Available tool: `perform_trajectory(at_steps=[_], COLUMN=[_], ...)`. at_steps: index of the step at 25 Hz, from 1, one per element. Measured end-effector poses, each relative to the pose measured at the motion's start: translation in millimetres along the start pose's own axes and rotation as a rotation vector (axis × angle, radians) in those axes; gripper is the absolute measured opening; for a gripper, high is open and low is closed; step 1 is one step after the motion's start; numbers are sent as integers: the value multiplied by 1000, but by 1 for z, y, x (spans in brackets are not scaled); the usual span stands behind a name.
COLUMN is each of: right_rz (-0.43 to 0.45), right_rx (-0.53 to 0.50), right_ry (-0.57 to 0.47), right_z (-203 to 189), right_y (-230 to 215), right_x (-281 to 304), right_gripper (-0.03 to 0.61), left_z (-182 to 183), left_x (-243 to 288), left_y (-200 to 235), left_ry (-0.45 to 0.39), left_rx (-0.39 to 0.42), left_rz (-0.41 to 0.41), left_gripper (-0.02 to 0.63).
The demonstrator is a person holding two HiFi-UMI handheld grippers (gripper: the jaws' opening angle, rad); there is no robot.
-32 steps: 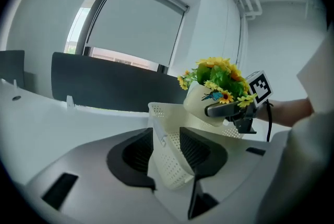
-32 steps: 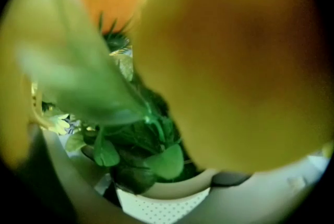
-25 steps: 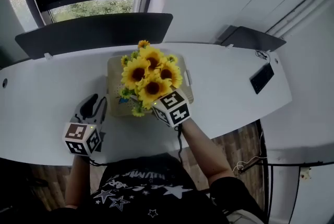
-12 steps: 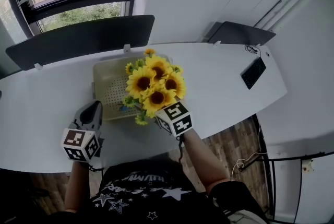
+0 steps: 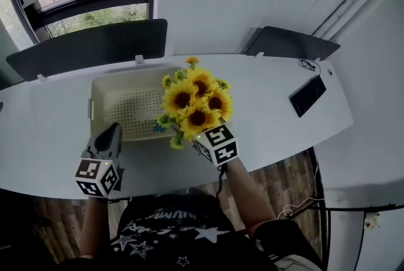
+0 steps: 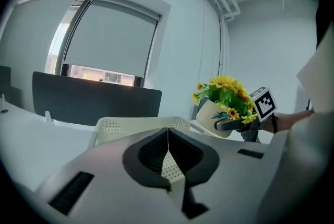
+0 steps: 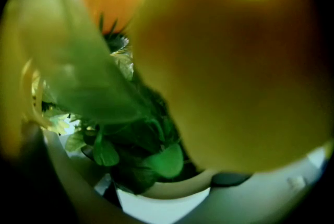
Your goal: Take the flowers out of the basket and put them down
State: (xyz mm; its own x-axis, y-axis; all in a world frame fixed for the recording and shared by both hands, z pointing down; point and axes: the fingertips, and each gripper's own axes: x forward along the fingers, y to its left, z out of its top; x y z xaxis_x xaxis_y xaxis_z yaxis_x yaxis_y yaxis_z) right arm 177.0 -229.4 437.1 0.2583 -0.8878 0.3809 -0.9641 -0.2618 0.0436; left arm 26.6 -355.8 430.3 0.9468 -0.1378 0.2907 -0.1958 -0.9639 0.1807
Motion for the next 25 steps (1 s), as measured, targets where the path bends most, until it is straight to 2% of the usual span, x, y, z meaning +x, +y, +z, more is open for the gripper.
perform_trajectory(at_steps=[6,15,25], right_rz=[36,125,208], right_rx=[-8,-48,-51], right_ry=[-22,55,136], right_z=[-23,-93,-160], right_y=[-39,-75,-75], right_x=[-38,-65,-58], right_gripper=[528,528,528], left_z=[-10,-36,-62], left_x=[16,25,30], left_y=[-59,-127,-159], left_ry=[-5,-25,7], left_rx=[19,-12,-58], left_rz=[49,157,242], left_gripper=[11,11,11])
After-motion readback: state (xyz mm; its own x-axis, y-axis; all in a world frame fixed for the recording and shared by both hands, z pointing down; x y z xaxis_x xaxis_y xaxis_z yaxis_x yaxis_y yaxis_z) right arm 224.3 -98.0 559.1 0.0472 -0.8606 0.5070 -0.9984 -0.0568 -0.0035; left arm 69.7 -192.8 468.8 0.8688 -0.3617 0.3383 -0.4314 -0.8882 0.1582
